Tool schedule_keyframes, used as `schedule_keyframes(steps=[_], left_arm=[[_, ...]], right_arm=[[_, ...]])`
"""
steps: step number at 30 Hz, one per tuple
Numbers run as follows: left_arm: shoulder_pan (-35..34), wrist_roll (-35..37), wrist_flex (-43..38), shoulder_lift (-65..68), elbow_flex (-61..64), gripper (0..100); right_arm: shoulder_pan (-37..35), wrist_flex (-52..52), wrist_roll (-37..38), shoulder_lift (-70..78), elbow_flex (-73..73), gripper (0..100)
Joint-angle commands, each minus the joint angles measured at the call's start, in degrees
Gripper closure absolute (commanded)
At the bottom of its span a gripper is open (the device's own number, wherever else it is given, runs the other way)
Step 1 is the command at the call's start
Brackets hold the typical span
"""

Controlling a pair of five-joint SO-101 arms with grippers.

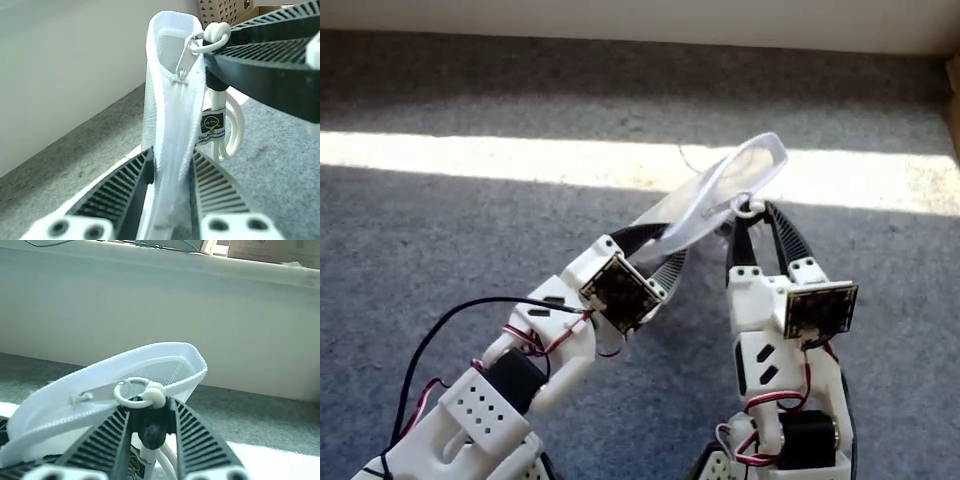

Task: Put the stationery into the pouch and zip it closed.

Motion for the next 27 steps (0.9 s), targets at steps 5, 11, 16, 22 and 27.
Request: schedule_keyframes(steps=[5, 11, 16, 22, 27], left_arm=[[0.5, 0.6, -3.6, -1.4, -1.0, 88], [3.6, 0.4, -4.1, -1.4, -0.9, 88], [3.4, 0.4, -4.1, -1.4, -0.9, 92], [3.7, 0.4, -4.0, -1.4, -0.9, 99], [3.2, 0.4, -3.9, -1.4, -0.7, 99]], right_arm=[[-1.1, -0.1, 0.6, -0.8, -0.7, 99.2], [-1.1, -0.1, 0.7, -0.8, -0.7, 99.2], [-0.8, -0.1, 0.7, -0.8, -0.7, 99.2], [-0.5, -0.1, 0.7, -0.8, -0.7, 99.2], [4.0, -0.2, 0.4, -0.8, -1.3, 99.2]])
